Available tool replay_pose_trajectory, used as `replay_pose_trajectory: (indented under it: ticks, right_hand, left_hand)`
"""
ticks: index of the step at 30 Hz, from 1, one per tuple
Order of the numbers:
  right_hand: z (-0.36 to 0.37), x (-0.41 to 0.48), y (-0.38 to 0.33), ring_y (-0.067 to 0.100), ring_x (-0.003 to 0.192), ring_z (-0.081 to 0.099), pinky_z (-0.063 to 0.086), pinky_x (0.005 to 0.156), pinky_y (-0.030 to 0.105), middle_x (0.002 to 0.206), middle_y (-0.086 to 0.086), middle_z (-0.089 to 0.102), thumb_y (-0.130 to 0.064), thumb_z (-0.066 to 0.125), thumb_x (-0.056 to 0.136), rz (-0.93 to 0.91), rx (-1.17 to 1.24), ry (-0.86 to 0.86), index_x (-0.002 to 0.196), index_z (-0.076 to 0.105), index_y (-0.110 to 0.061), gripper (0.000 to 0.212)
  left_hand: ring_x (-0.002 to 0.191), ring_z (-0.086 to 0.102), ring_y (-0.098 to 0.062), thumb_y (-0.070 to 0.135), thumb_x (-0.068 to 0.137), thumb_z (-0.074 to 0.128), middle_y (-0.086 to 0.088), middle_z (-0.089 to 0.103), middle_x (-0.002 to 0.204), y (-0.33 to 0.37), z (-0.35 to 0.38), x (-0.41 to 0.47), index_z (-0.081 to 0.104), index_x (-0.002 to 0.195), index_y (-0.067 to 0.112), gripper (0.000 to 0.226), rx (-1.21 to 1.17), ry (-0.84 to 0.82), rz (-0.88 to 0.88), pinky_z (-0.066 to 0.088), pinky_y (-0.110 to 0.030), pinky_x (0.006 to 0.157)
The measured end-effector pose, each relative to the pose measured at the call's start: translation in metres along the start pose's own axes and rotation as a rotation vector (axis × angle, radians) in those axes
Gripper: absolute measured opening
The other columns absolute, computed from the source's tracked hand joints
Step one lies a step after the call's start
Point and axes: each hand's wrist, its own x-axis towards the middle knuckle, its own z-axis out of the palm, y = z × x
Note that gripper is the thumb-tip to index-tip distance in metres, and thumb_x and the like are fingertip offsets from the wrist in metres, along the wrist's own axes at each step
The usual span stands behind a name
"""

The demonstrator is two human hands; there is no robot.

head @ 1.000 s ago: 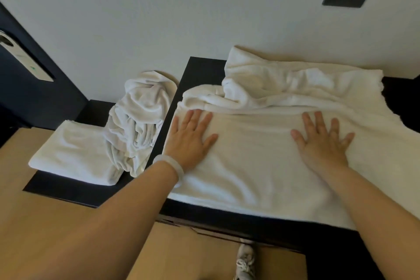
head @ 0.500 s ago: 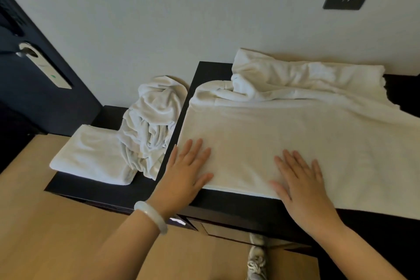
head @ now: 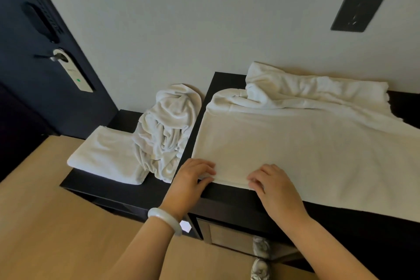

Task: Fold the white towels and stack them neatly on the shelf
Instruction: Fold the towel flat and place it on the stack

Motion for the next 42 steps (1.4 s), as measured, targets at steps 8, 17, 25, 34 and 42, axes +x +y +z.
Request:
replay_pose_trajectory:
  ticks: [8,17,25,34,42]
  right_hand:
    - [-0.012,0.002,-0.01,0.014,0.069,0.053,0.049,0.062,0.026,0.078,-0.004,0.058,-0.015,0.07,0.083,-0.148,-0.125,0.059,0.082,0.067,-0.016,0.003]
    - [0.001,-0.013,-0.007,0.016,0.071,0.048,0.049,0.061,0.03,0.081,-0.002,0.052,-0.01,0.073,0.08,-0.214,-0.137,-0.025,0.082,0.06,-0.016,0.014]
    - [-0.004,-0.006,-0.005,0.012,0.066,0.04,0.037,0.056,0.019,0.08,-0.007,0.044,-0.007,0.071,0.078,-0.24,-0.03,-0.126,0.081,0.05,-0.021,0.025]
    - [-0.031,0.037,-0.009,0.01,0.081,0.058,0.039,0.073,0.016,0.094,-0.002,0.067,-0.028,0.051,0.1,0.01,0.153,-0.147,0.102,0.069,-0.018,0.021]
    - [0.006,0.036,-0.003,0.02,0.151,-0.015,-0.009,0.12,0.054,0.163,0.002,-0.017,-0.054,0.001,0.095,0.431,-0.35,-0.398,0.155,-0.012,-0.021,0.07]
  left_hand:
    - [0.108,0.05,0.005,0.016,0.092,0.065,0.021,0.064,0.106,0.006,-0.013,0.0,0.071,0.094,0.024,0.01,-0.108,0.029,-0.064,0.036,-0.006,0.093]
    - [0.116,0.042,0.004,0.016,0.087,0.07,0.021,0.056,0.117,-0.013,-0.009,-0.022,0.068,0.098,0.026,0.015,0.052,0.036,0.006,0.032,-0.013,0.1]
    - [0.109,0.047,0.002,0.016,0.084,0.071,0.018,0.059,0.11,-0.015,-0.014,-0.02,0.068,0.086,0.026,0.01,0.061,0.038,0.023,0.043,-0.017,0.094]
    - [0.134,0.038,-0.013,0.024,0.099,0.05,0.005,0.049,0.143,0.033,-0.027,0.023,0.063,0.125,0.02,0.029,0.339,-0.098,-0.037,0.027,-0.028,0.114]
    - [0.147,-0.023,-0.02,0.062,0.084,-0.014,0.003,-0.021,0.161,0.037,0.051,0.042,-0.015,0.153,0.031,0.076,0.563,-0.259,-0.204,-0.011,-0.048,0.12]
